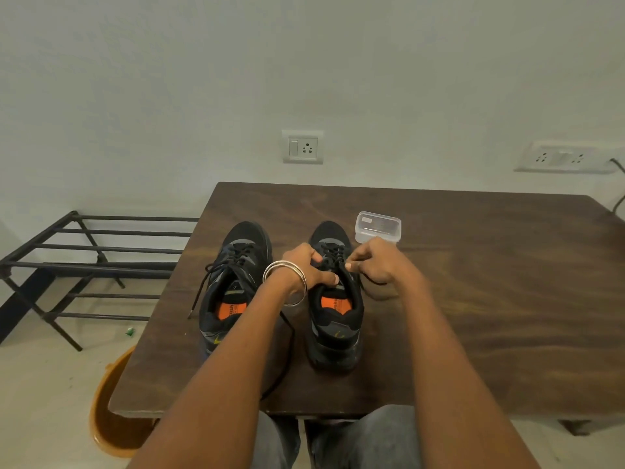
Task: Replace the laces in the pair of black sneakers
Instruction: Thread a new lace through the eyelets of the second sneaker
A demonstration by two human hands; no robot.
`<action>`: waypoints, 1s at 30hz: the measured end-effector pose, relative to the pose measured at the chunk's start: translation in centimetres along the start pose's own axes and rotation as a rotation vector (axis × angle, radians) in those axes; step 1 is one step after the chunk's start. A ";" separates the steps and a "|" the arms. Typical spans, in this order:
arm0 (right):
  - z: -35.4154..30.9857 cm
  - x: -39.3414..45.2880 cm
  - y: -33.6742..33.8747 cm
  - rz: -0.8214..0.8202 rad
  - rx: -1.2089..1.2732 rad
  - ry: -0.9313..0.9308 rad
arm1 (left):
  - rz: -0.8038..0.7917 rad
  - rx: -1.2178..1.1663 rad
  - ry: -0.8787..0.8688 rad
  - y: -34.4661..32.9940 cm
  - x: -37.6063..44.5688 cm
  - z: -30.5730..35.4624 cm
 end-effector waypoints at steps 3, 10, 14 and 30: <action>-0.1 0.1 0.0 0.034 0.037 0.009 | -0.040 -0.070 0.044 -0.2 0.0 -0.1; 0.6 -1.0 2.7 0.389 0.369 -0.117 | -0.073 -0.143 0.108 -0.4 -0.2 -0.1; 1.6 -0.8 2.8 0.361 0.267 -0.186 | -0.072 -0.154 0.136 -0.3 -0.6 0.1; -0.8 -2.3 4.2 0.050 1.363 -0.302 | -0.265 -0.540 -0.098 -0.4 -2.7 5.7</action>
Point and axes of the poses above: each hand's wrist, its own x-axis towards the middle knuckle, its own y-axis out of the back of the hand, z = x × y, the point moved 4 cm from there along x, towards the middle knuckle, and after that the axes turned 4 degrees about z, right-handed, at the moved point
